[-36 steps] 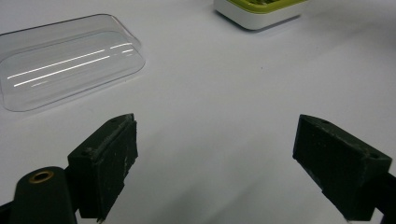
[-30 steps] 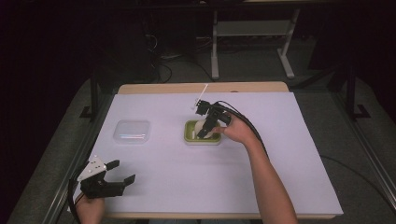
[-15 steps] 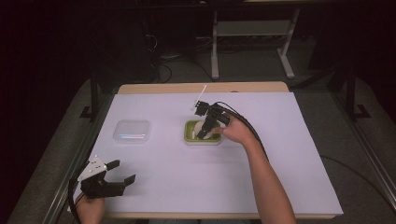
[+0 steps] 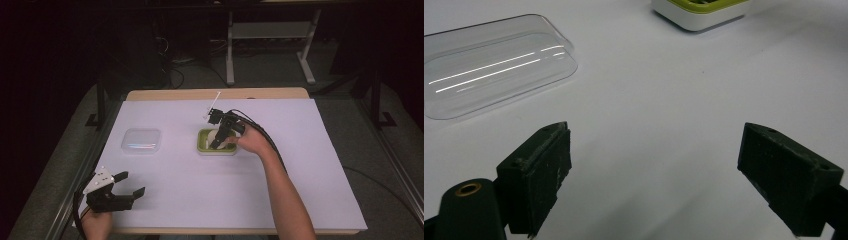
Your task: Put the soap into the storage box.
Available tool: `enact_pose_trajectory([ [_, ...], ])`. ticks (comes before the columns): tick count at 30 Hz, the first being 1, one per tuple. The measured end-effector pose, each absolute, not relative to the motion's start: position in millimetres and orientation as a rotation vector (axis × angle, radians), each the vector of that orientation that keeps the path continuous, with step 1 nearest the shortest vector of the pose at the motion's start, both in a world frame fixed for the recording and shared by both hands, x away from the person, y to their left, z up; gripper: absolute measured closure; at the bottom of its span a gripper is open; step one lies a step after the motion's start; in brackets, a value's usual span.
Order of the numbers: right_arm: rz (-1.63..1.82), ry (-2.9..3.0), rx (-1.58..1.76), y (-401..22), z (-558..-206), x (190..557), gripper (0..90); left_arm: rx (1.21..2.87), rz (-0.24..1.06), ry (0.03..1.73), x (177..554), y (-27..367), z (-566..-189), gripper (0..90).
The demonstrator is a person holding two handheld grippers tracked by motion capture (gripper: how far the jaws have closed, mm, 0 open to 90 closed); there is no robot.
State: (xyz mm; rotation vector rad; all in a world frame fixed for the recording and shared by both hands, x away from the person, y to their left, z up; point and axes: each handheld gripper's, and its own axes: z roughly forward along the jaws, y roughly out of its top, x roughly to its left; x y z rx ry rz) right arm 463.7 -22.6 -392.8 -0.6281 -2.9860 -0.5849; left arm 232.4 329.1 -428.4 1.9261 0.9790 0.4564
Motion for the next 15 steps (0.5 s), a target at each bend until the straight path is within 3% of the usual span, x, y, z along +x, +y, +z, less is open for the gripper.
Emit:
enact_pose_trajectory([
  [15, -0.583, -2.992, -0.629, -22.5, -393.6, 464.5, 24.1, 1.929, 0.455, 0.977, 232.1, 329.5, -428.3, 13.0],
])
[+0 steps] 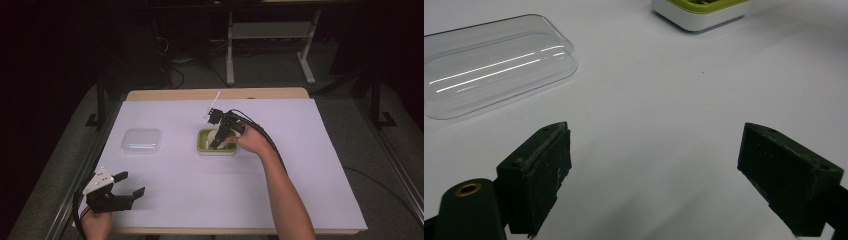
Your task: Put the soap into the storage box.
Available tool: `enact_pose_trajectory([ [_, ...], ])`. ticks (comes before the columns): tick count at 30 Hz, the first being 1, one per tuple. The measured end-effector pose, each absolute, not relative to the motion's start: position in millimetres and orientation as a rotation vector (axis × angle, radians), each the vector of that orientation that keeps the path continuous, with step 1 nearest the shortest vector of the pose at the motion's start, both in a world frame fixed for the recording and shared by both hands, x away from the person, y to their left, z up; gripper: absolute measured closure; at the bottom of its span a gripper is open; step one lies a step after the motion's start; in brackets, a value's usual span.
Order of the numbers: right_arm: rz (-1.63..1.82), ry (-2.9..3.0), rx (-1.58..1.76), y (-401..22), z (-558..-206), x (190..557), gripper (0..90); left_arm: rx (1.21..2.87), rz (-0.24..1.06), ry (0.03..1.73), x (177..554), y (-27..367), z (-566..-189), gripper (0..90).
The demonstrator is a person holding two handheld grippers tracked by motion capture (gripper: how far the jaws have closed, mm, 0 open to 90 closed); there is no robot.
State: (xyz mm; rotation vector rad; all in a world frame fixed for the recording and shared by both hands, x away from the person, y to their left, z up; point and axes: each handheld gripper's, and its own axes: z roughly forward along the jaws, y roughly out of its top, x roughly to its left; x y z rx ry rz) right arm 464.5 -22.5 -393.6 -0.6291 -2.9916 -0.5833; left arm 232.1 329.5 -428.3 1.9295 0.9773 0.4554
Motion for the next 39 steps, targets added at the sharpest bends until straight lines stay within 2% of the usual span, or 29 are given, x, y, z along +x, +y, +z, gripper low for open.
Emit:
enact_pose_trajectory([
  [32, -0.572, -2.999, -0.658, -21.4, -396.8, 466.8, 23.6, 1.930, 0.456, 0.977, 232.1, 329.5, -428.4, 13.0],
  [35, -0.598, -3.001, -0.662, -22.6, -394.1, 466.5, 25.1, 1.930, 0.456, 0.978, 232.1, 329.7, -428.3, 13.1],
  [39, -0.676, -2.995, -0.665, -28.0, -383.5, 465.9, 31.9, 1.927, 0.453, 0.981, 232.2, 328.9, -428.5, 13.0],
])
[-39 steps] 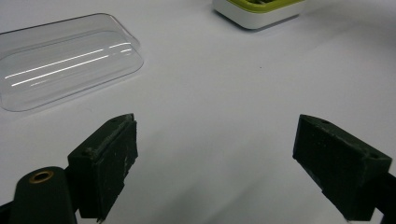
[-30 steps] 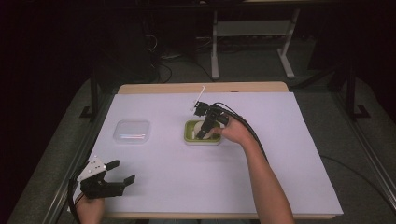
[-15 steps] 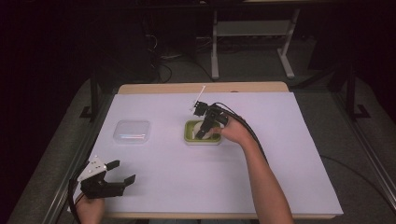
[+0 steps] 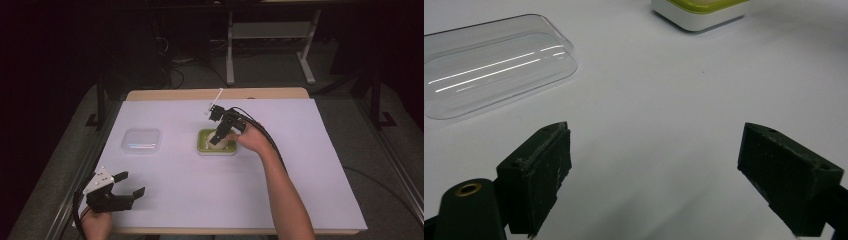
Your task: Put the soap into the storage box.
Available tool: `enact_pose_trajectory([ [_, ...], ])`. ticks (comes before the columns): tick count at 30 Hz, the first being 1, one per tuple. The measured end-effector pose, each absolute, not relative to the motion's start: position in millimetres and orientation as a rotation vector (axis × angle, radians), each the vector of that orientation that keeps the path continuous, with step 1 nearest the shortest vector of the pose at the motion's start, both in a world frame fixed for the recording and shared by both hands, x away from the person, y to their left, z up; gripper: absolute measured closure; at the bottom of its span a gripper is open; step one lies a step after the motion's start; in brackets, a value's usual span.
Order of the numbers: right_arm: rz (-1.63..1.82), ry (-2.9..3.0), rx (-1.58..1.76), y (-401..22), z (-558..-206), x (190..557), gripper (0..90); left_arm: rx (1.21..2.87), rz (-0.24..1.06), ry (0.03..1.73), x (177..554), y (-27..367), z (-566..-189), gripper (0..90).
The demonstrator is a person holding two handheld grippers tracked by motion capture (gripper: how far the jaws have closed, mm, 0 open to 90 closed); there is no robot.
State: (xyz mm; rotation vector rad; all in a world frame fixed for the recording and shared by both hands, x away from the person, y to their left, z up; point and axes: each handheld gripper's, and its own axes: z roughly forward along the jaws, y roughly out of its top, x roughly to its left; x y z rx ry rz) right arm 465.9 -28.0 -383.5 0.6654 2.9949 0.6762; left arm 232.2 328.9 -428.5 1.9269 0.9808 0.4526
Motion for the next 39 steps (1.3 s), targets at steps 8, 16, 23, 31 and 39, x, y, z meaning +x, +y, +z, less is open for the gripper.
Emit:
enact_pose_trajectory([
  [8, 0.691, 3.015, 0.693, -36.6, -379.9, 462.6, 27.6, 1.932, 0.454, 0.976, 232.3, 328.2, -428.4, 13.0],
  [16, 0.736, 3.017, 0.684, -42.9, -376.5, 454.0, 26.0, 1.933, 0.453, 0.973, 232.2, 327.2, -428.6, 13.0],
  [23, 0.742, 3.014, 0.678, -48.5, -371.8, 448.5, 25.1, 1.935, 0.453, 0.973, 232.3, 327.1, -428.5, 13.0],
  [31, 0.777, 3.015, 0.698, -57.0, -365.9, 443.8, 24.8, 1.937, 0.457, 0.967, 232.2, 327.3, -428.1, 13.0],
  [39, 0.778, 3.025, 0.715, -69.8, -370.4, 436.7, 24.7, 1.947, 0.457, 0.966, 232.9, 327.2, -428.3, 13.0],
])
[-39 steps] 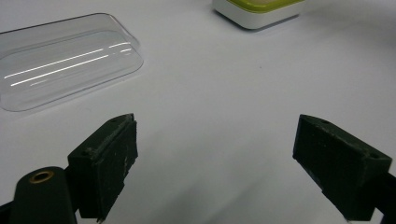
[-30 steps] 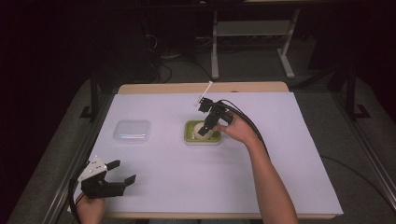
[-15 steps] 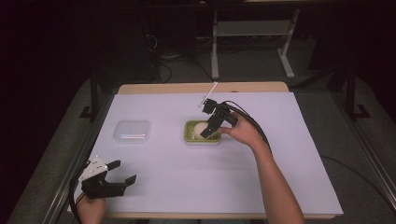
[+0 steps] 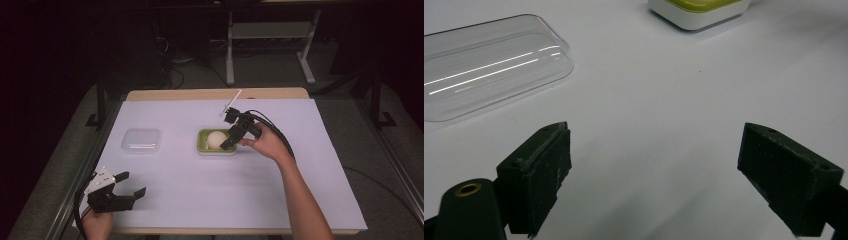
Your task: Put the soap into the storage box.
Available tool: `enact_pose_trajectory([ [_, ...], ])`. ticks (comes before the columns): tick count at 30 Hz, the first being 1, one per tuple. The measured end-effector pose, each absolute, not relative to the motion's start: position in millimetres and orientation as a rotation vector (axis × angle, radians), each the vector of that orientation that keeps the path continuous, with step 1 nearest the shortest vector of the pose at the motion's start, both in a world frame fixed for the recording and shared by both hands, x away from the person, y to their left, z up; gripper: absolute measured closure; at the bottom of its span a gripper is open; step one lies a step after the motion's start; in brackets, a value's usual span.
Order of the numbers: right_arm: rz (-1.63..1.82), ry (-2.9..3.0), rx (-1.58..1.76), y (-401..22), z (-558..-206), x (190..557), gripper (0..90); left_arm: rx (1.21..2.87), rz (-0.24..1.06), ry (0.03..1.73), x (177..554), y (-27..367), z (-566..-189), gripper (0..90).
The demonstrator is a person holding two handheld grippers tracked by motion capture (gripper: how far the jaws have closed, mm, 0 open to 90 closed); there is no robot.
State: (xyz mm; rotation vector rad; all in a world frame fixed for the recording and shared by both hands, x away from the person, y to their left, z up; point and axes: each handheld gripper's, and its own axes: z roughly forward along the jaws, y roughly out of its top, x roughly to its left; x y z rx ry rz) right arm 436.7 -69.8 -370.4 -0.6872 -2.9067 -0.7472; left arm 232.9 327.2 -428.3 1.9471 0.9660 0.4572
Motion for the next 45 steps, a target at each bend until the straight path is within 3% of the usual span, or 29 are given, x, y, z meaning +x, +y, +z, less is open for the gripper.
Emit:
enact_pose_trajectory([
  [45, -0.827, -2.906, -0.731, -128.9, -389.4, 364.1, 24.0, 1.951, 0.454, 0.962, 232.9, 324.3, -428.7, 13.0],
])
